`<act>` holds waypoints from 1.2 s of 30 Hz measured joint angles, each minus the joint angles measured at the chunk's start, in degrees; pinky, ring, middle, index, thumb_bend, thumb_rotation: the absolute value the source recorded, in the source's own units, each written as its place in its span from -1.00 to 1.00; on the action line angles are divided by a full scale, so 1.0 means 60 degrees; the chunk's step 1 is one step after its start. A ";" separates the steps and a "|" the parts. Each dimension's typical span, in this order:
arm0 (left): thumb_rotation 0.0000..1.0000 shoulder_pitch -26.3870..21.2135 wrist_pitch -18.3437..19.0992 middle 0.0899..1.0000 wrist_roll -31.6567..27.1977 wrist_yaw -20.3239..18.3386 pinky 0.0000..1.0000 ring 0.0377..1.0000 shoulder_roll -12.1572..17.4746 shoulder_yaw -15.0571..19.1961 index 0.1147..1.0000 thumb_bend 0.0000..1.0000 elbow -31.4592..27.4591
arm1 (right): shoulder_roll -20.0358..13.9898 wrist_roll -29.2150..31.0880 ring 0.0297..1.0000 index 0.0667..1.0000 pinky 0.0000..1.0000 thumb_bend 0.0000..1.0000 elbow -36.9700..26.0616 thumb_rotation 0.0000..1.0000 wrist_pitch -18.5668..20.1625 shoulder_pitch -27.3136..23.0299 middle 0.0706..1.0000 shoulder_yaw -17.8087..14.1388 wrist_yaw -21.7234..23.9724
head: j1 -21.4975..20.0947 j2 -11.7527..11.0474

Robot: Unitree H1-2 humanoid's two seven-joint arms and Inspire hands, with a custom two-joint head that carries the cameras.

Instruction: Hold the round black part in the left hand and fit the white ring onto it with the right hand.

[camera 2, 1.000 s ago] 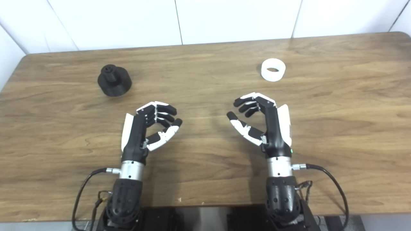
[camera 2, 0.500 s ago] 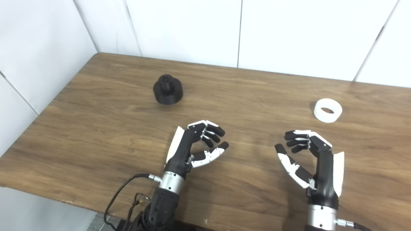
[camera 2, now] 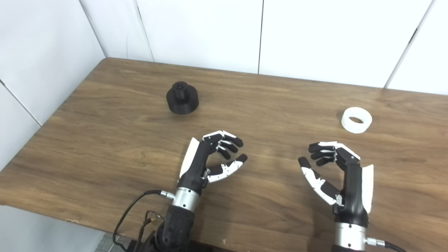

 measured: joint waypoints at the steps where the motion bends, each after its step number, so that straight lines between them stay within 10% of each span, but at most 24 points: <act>1: -0.86 -0.0027 0.0001 0.44 0.0013 0.0000 0.21 0.42 0.0039 0.0037 -0.13 0.00 0.0000 | 0.0000 0.0000 -0.04 -0.08 -0.21 0.01 0.0001 -0.69 0.0000 0.0000 0.09 -0.0003 0.0001 | 0.0000 0.0000; 6: -0.86 -0.0451 0.0014 0.45 -0.0045 -0.0002 0.19 0.39 0.0361 0.0450 -0.13 0.01 -0.0004 | 0.0000 0.0003 -0.04 -0.08 -0.21 0.01 0.0003 -0.69 0.0000 0.0001 0.09 -0.0017 0.0014 | 0.0058 -0.0015; 13: -0.58 -0.0698 0.0425 0.58 0.0099 -0.0013 0.39 0.56 0.0617 0.0846 0.45 0.32 -0.0076 | -0.0001 0.0011 -0.04 -0.08 -0.21 0.01 0.0051 -0.69 -0.0094 -0.0008 0.08 -0.0037 0.0015 | 0.0132 -0.0044; 36: -0.23 -0.1926 0.1455 0.99 0.1065 0.0209 0.78 0.96 0.1774 0.2024 0.80 0.56 -0.0356 | -0.0004 -0.0016 -0.07 -0.08 -0.24 0.01 0.0162 -0.70 -0.0254 -0.0073 0.07 -0.0067 0.0050 | 0.0264 -0.0161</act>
